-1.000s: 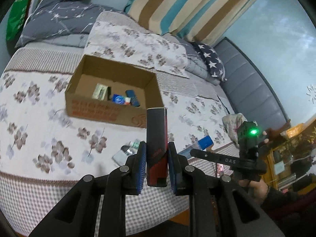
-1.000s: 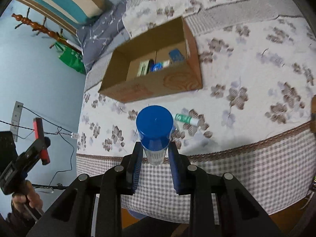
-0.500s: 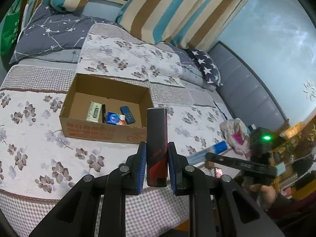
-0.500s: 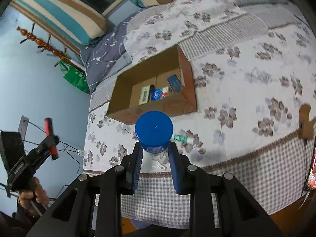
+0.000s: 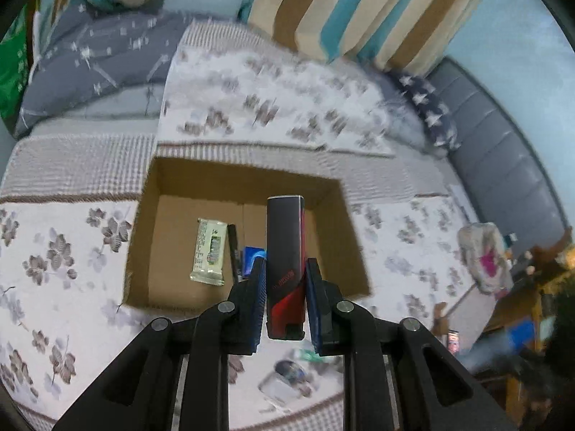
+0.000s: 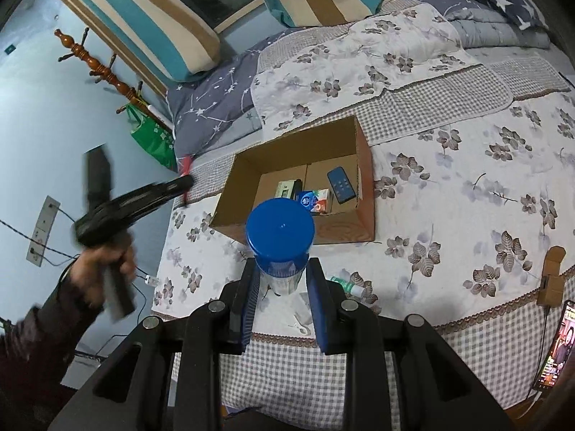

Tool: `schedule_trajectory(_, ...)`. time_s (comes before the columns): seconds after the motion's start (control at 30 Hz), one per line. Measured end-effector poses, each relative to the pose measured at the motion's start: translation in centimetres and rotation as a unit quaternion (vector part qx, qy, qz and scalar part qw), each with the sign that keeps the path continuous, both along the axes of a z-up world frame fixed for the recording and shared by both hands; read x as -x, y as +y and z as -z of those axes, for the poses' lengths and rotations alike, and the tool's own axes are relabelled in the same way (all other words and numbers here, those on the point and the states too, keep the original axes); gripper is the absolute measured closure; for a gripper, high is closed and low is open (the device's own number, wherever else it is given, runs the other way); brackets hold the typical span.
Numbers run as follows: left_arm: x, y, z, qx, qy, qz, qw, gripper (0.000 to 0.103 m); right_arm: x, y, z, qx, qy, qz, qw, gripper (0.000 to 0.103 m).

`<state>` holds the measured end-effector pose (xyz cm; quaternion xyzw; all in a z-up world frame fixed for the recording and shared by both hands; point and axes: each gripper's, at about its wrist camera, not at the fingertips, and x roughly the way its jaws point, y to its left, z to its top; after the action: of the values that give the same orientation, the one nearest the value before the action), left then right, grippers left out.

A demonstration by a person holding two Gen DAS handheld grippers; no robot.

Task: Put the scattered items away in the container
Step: 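Carry the red lighter into the box with the left tool while the right tool grasps the blue-capped bottle, then lower the blue-capped bottle into the box with the right tool and release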

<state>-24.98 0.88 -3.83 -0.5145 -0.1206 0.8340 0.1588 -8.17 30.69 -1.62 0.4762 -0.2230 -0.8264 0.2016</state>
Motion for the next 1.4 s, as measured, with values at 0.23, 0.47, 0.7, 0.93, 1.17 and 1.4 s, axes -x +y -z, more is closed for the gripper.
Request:
schedule_trajectory(0.23, 8.3, 1.7, 12.6, 0.068, -0.149, -0.004, 0.9864, 0.084, 0.8, -0.3, 1.6, -0.003, -0.023, 0.004, 1.000, 0.000)
schedule_trajectory(0.47, 10.4, 3.4, 18.3, 0.135, -0.207, 0.019, 0.9688, 0.082, 2.0, -0.6, 2.4, -0.003, -0.034, -0.002, 0.999, 0.000)
schedule_trajectory(0.7, 7.1, 2.0, 14.7, 0.100, -0.147, -0.006, 0.9841, 0.078, 3.6, -1.1, 2.1, -0.004, -0.032, -0.013, 0.999, 0.000)
schedule_trajectory(0.93, -3.0, -1.0, 7.2, 0.047, -0.074, -0.034, 0.9956, 0.077, 6.2, -3.0, 0.3, 0.006, -0.003, -0.043, 0.999, 0.000)
schedule_trajectory(1.17, -11.7, -3.0, 3.3, 0.031, -0.067, -0.056, 0.9957, 0.077, 11.5, -6.8, 0.2, 0.015, 0.015, -0.087, 0.996, 0.000)
schedule_trajectory(1.4, -16.3, -4.9, 2.4, 0.020, -0.073, -0.108, 0.9913, 0.077, 18.5, -11.6, 6.5, 0.002, -0.039, -0.118, 0.992, 0.000)
